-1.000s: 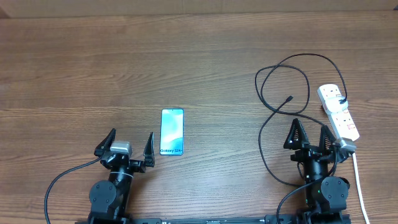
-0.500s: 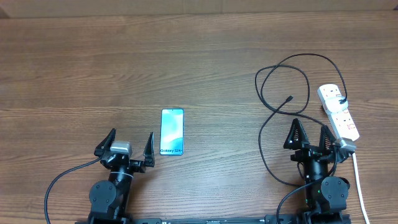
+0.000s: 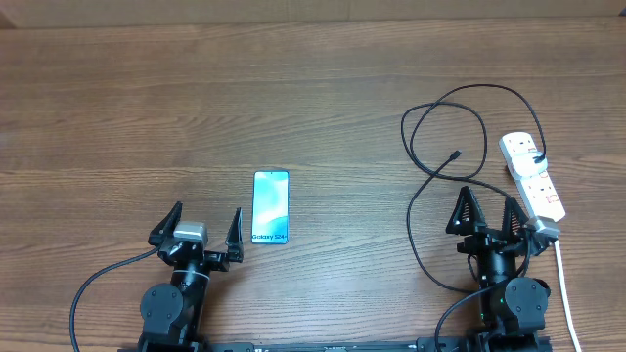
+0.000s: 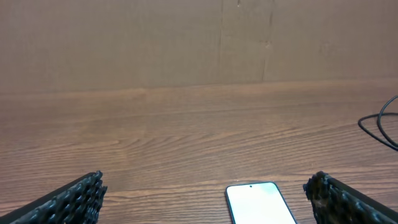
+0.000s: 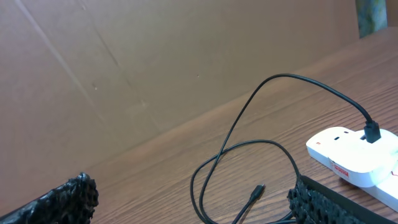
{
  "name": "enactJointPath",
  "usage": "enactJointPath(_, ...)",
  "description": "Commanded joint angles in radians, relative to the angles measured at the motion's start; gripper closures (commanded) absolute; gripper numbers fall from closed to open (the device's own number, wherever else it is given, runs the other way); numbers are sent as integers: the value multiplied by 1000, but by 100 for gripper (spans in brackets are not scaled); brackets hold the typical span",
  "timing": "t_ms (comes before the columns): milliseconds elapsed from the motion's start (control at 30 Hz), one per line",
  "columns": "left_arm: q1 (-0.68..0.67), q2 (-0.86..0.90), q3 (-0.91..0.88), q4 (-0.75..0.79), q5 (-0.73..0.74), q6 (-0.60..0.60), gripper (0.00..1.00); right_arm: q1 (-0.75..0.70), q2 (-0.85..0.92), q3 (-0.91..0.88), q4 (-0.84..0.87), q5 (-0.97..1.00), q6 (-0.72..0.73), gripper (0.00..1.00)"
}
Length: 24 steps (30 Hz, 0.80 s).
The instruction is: Plug charger to phone and switch on socket
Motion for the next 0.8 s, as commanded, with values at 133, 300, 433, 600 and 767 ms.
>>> enactJointPath(133,5,-7,2,-5,20,-89,1,-3,-9,-11,5,-2,-4,0)
enactJointPath(300,5,-7,29,-21,106,-109,1,-3,-9,-11,5,-2,-4,0)
enactJointPath(433,5,-7,68,-60,109,-109,0,-3,-9,-11,5,-2,-4,0)
enactJointPath(600,5,-7,122,-105,109,-109,1,-3,-9,-11,5,-2,-4,0)
enactJointPath(767,5,13,198,-157,121,-131,0,-3,-9,-11,5,-2,-4,0)
